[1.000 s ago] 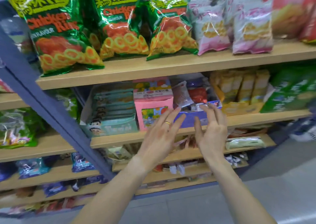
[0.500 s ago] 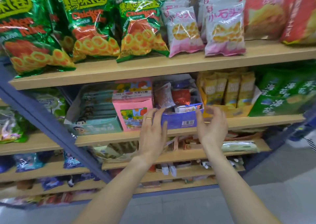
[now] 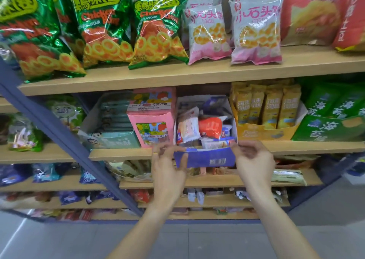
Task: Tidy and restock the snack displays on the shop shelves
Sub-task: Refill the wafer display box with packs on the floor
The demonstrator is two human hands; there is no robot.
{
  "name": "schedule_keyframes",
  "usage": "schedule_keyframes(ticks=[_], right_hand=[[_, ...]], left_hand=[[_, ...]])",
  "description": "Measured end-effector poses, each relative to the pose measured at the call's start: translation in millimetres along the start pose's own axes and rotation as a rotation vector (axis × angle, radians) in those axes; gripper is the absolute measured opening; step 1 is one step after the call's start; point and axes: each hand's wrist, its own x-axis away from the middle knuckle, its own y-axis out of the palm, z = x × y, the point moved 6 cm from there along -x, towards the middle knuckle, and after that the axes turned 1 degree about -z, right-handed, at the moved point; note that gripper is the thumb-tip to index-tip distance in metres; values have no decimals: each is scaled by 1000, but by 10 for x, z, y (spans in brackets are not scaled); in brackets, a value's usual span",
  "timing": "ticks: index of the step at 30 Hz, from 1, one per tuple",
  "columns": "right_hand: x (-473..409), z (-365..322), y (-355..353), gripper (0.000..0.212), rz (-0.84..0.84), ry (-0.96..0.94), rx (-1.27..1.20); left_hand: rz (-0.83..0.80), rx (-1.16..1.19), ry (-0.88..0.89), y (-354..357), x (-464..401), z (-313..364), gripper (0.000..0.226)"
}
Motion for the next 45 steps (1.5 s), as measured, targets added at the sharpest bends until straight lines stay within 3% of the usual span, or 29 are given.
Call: schedule_keyframes(ticks=[3,6,10,16,20,25,34,39,43,45], right_hand=[[24,176,-54,32,-129,105,-66],[-48,192,64,50,-266,199,-38],[-104,-12,203,36,-368,290,-56],[234,-153,52,31,-388,187,-23],[795,41,-257,44,-371,163,-106],[1515,579,-653,53,-358,183,-149],[2214,2536,-885,57,-290,485,-116],[2149,4158,-651,46,-246,511,34],[1974,5897,-376,52,-230,617,191],[1855,6766,-218,44,-227,681,245]], left_hand=[[-27,137,-67,-108,185,-45,32],[-140,425,-312,18,174,-123,55],[-266,568,-514,237,58,-272,79],[-310,573,-433,69,171,-177,53],[-380,605,-398,-246,634,-252,36],[-565,611,-306,-401,1287,-601,52],[-815,496,-525,659,2560,-1573,53],[-901,294,-543,2024,3149,-2543,40],[-927,237,-549,3256,3609,-3371,40],[-954,206,-544,3840,3850,-3875,39]])
